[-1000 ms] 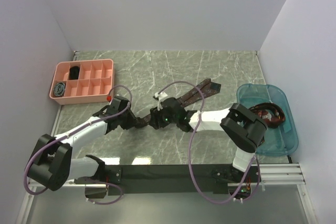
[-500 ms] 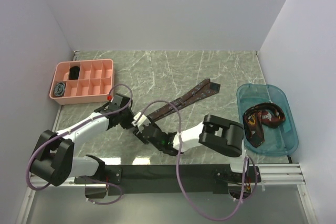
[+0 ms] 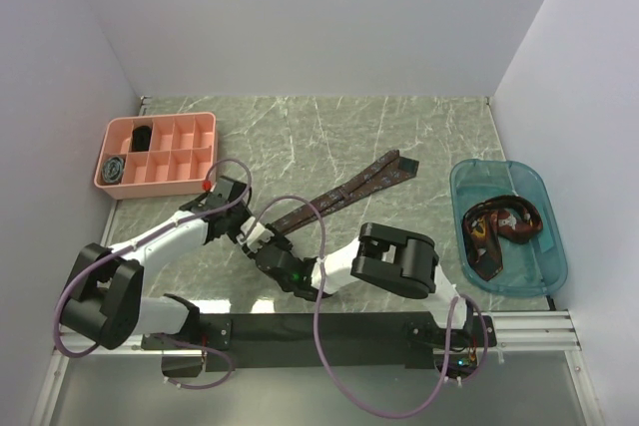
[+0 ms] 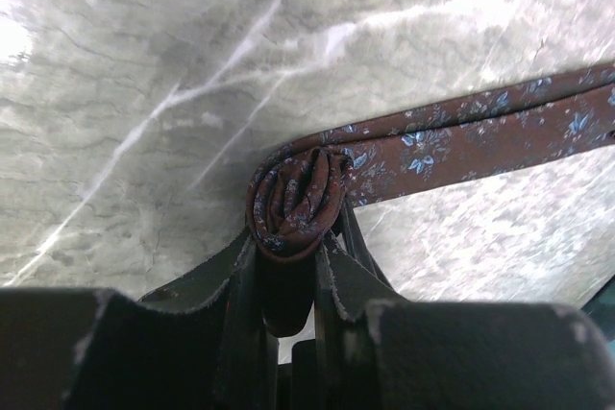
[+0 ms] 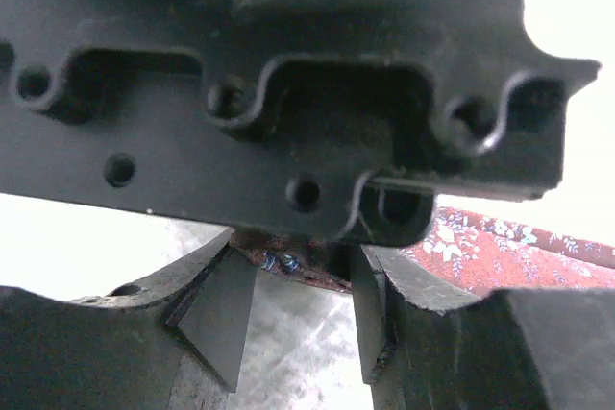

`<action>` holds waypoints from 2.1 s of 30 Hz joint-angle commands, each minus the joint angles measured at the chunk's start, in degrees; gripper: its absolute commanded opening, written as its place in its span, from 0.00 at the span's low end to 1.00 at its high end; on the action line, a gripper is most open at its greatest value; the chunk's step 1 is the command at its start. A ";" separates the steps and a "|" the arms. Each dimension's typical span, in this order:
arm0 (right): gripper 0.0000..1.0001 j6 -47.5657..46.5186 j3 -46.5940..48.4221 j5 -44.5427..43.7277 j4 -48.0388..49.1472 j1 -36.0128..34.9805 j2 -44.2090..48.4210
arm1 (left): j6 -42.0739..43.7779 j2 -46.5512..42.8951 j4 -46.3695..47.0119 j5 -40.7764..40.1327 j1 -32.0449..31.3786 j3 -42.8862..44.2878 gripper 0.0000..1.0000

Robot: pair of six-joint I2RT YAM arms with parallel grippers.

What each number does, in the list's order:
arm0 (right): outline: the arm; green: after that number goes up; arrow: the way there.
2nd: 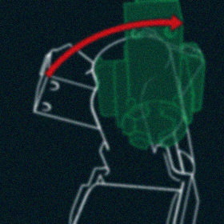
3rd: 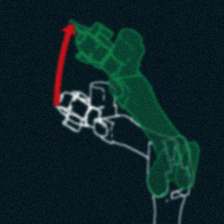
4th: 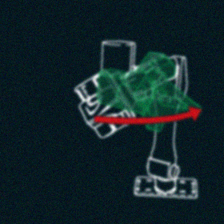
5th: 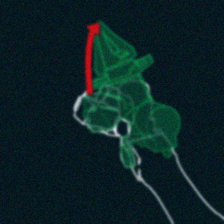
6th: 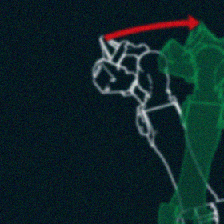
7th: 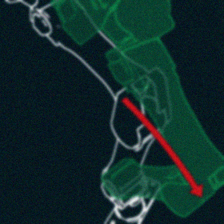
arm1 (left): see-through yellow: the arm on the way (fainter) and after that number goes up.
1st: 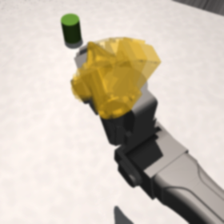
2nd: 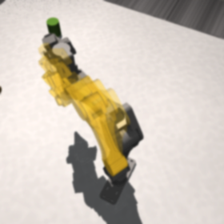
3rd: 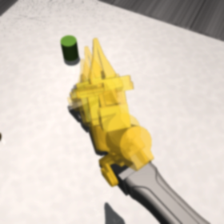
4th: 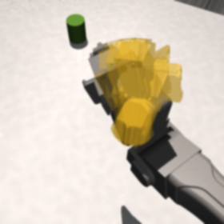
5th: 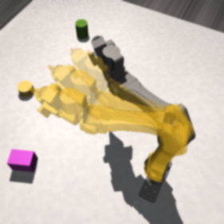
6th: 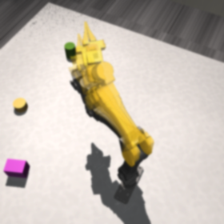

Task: Roll the ties
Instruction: Roll the tie

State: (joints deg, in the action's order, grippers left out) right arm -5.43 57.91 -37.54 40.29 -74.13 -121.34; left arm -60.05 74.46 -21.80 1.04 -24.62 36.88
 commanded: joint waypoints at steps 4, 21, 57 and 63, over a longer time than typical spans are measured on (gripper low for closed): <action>0.46 -0.81 0.36 0.45 -9.01 0.39 -5.66 | -1.91 -0.10 -0.87 -0.78 2.64 1.61 0.01; 0.00 8.32 0.63 9.49 -11.37 3.64 -5.40 | -4.90 1.04 0.62 0.81 4.49 2.84 0.09; 0.00 76.50 -35.04 32.00 9.70 25.96 9.28 | -11.66 -3.80 13.45 -0.86 -3.05 1.52 0.67; 0.00 87.50 -39.63 34.90 15.52 27.10 6.82 | -12.81 0.25 15.47 -3.23 -7.62 2.93 0.66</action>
State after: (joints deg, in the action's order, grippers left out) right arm 74.74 22.70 -4.40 67.26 -47.40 -110.08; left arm -71.11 73.14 -9.63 -0.19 -30.11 38.61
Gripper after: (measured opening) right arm 0.197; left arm 0.663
